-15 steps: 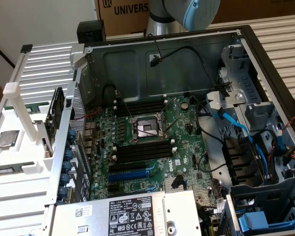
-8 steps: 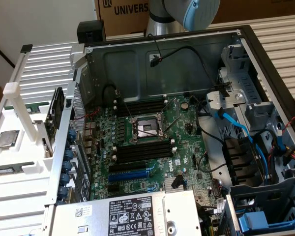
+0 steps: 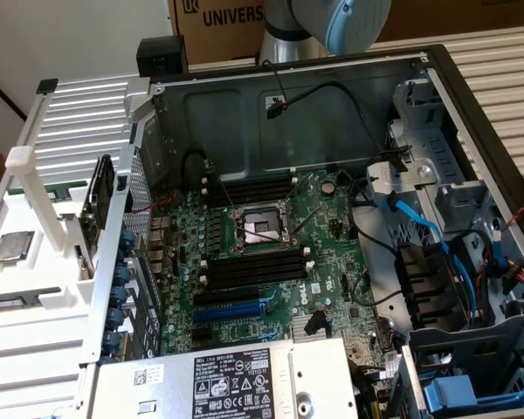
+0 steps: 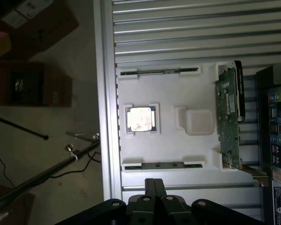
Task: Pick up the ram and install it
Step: 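Pick up the ram and move it above insertion slot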
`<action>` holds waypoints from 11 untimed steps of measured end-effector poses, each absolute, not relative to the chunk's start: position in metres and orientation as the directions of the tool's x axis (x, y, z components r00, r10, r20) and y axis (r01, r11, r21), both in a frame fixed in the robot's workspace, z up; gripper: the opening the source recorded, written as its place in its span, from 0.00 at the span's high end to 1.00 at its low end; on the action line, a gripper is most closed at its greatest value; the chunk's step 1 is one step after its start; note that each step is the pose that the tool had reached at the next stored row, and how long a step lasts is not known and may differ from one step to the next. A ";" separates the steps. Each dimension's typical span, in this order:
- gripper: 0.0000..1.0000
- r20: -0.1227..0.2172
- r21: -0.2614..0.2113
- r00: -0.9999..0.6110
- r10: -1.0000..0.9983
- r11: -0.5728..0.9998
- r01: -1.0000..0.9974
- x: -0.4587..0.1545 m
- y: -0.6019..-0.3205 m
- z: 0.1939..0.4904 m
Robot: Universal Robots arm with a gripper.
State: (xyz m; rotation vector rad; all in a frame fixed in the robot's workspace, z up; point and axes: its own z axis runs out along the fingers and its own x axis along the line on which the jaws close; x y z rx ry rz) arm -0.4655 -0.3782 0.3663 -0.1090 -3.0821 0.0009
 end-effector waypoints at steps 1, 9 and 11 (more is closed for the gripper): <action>0.90 0.059 -0.003 -0.996 0.071 0.998 0.071 -0.466 -0.378 0.366; 0.90 0.079 -0.006 -0.995 0.068 0.998 0.068 -0.464 -0.380 0.357; 0.90 0.079 -0.006 -0.996 0.042 0.999 0.042 -0.464 -0.380 0.357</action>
